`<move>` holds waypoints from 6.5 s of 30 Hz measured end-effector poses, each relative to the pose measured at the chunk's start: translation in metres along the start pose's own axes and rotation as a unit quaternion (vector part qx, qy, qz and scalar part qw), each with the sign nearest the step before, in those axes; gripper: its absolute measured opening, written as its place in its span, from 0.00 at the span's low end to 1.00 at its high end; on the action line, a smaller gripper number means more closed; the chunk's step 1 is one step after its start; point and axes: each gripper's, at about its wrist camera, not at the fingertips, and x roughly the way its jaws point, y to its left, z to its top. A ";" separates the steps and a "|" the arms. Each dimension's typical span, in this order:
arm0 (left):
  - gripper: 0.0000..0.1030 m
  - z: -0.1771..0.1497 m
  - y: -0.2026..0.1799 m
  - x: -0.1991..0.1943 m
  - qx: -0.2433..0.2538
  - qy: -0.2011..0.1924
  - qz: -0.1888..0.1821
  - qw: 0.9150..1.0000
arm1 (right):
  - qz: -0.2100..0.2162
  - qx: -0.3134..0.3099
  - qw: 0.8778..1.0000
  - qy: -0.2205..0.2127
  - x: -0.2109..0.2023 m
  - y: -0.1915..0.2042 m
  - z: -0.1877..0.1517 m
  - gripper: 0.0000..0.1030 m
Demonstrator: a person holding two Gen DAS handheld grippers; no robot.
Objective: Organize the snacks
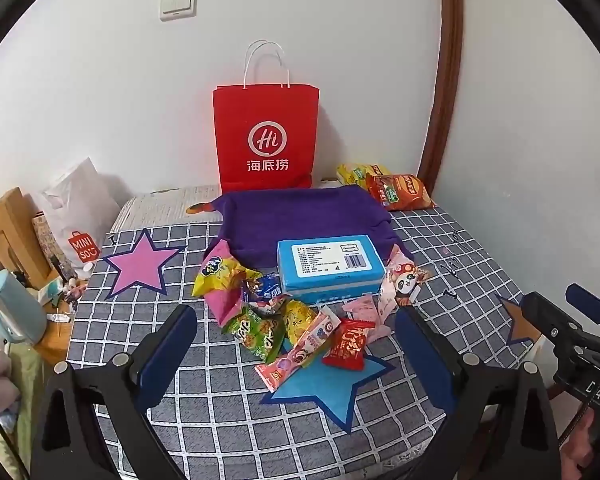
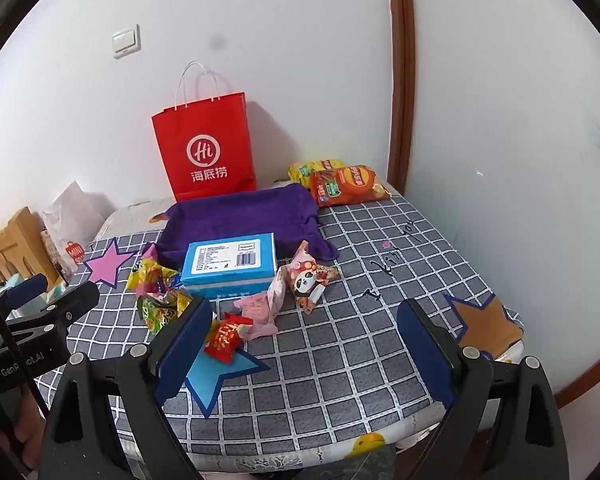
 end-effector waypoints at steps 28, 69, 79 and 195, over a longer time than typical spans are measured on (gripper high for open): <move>0.97 0.000 0.004 -0.001 -0.001 0.000 0.001 1.000 | 0.006 -0.014 1.000 -0.003 -0.003 0.009 0.000 0.90; 0.97 0.000 0.004 -0.003 0.000 -0.002 0.001 1.000 | 0.013 -0.023 1.000 -0.005 -0.005 0.017 0.000 0.90; 0.97 -0.001 0.004 0.002 0.003 -0.003 -0.005 1.000 | 0.028 -0.027 0.999 -0.009 -0.002 0.022 0.000 0.90; 0.70 0.153 0.061 0.204 -0.026 0.018 0.001 0.999 | 0.091 -0.074 0.993 -0.020 0.236 0.033 0.161 0.45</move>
